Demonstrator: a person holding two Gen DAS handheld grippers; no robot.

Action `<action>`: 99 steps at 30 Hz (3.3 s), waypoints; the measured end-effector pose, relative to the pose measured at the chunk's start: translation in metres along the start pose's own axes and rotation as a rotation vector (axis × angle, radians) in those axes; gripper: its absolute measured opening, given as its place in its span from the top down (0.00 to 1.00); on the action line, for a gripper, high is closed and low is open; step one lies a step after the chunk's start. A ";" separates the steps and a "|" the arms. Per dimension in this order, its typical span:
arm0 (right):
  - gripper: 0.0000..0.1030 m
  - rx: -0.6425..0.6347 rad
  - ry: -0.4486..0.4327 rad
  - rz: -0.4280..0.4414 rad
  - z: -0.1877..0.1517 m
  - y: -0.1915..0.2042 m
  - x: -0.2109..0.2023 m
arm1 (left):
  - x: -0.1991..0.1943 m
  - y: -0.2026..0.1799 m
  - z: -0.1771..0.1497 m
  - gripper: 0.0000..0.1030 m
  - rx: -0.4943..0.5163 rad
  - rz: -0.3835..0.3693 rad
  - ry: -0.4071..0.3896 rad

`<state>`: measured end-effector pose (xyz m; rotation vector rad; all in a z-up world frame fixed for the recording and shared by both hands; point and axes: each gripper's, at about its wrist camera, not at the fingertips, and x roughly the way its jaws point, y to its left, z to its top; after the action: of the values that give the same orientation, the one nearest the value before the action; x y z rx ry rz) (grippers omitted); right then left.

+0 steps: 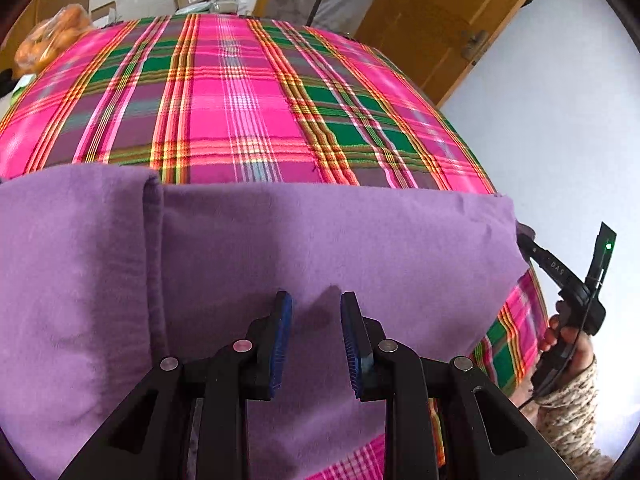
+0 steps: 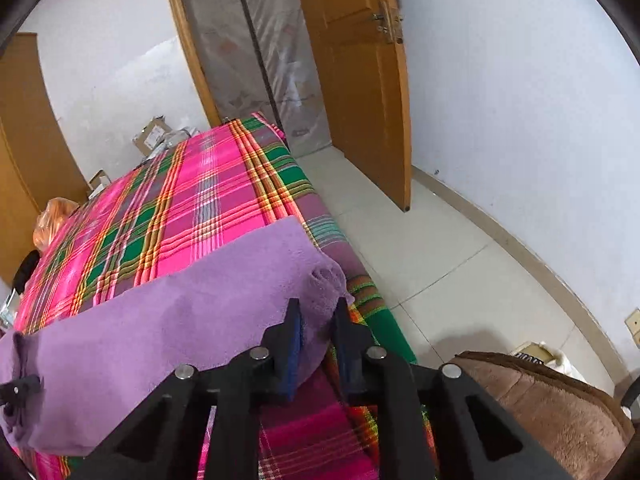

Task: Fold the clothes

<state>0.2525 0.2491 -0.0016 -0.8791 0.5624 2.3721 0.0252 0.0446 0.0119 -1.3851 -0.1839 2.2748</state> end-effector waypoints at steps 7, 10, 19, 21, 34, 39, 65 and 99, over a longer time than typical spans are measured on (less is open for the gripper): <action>0.89 0.026 -0.037 -0.026 0.009 -0.012 -0.003 | 0.003 0.003 0.003 0.75 -0.005 -0.019 -0.009; 0.89 0.070 -0.009 -0.015 0.009 -0.023 0.002 | 0.004 0.000 0.001 0.75 0.013 -0.015 -0.022; 0.83 0.133 0.004 0.034 0.008 -0.031 0.004 | 0.004 0.000 -0.001 0.75 0.006 -0.011 -0.033; 0.81 0.147 0.004 0.048 0.008 -0.032 0.005 | 0.004 0.000 0.000 0.75 0.005 -0.010 -0.034; 0.91 0.039 -0.092 0.102 0.023 -0.006 -0.022 | 0.003 0.001 0.000 0.75 -0.007 -0.015 -0.032; 0.91 -0.017 -0.155 0.187 0.032 0.019 -0.047 | 0.002 0.002 0.000 0.75 -0.013 -0.022 -0.034; 0.82 0.062 -0.071 -0.057 0.030 -0.035 -0.017 | 0.002 0.004 -0.002 0.75 -0.024 -0.035 -0.036; 0.86 -0.055 0.058 -0.046 0.066 -0.010 0.045 | 0.003 0.001 0.000 0.75 -0.039 -0.007 -0.040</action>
<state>0.1991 0.3087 0.0118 -0.9780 0.4961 2.3367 0.0240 0.0452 0.0089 -1.3563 -0.2470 2.3059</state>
